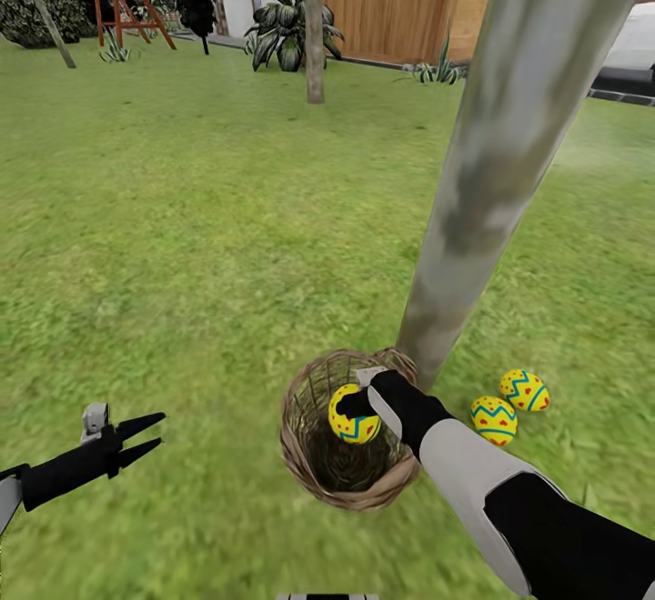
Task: Take the three Easter eggs out of the wicker basket on the lawn in the garden, then place them on the lawn next to a single tree (choose any tree) so that all three eggs are next to the same tree and none are left in the basket.
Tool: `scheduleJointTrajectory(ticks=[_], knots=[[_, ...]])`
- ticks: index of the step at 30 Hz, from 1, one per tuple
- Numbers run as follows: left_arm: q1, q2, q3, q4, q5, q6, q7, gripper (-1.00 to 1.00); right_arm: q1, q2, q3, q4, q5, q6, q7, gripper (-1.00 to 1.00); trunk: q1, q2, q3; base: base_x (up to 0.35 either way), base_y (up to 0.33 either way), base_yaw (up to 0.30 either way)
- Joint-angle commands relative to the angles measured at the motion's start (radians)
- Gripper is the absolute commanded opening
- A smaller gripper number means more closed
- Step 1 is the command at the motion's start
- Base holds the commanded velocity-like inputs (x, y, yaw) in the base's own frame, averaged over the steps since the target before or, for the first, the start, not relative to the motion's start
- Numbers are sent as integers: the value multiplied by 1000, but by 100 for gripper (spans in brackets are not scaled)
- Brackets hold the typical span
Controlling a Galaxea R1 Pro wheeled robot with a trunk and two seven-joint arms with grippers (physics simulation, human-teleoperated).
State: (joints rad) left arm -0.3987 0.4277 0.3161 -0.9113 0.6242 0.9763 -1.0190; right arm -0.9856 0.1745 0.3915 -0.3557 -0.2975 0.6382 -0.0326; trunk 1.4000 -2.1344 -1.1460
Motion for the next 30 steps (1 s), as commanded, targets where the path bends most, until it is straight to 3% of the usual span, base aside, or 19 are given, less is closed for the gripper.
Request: scheduleJointTrajectory(ticks=[1, 8, 14, 26, 30], knots=[[0, 1, 1, -1, 0, 4, -3, 100, -1, 0, 4, 0, -6, 4, -4, -100, -4, 7, 2, 0, 0, 0], [0, 4, 4, -1, 0, 4, -3, 100, -1, 0, 4, 0, -6, 4, -4, -100, -31, 56, 24, -39, 0, 0], [-2, 27, 24, -4, 0, 5, -4, 100, -1, 0, 4, 0, -6, 4, -4, -100, -54, 98, 43, -37, 0, 0], [-2, 23, 26, 1, 0, 4, -3, 100, -1, -11, 2, -4, -5, 5, 1, -100, -100, 182, 81, -155, 0, 0], [-2, 21, 25, 2, 0, 4, -3, 100, -1, -15, 3, -5, -4, 5, 135, -100, -115, 210, 93, 0, 0, 0]])
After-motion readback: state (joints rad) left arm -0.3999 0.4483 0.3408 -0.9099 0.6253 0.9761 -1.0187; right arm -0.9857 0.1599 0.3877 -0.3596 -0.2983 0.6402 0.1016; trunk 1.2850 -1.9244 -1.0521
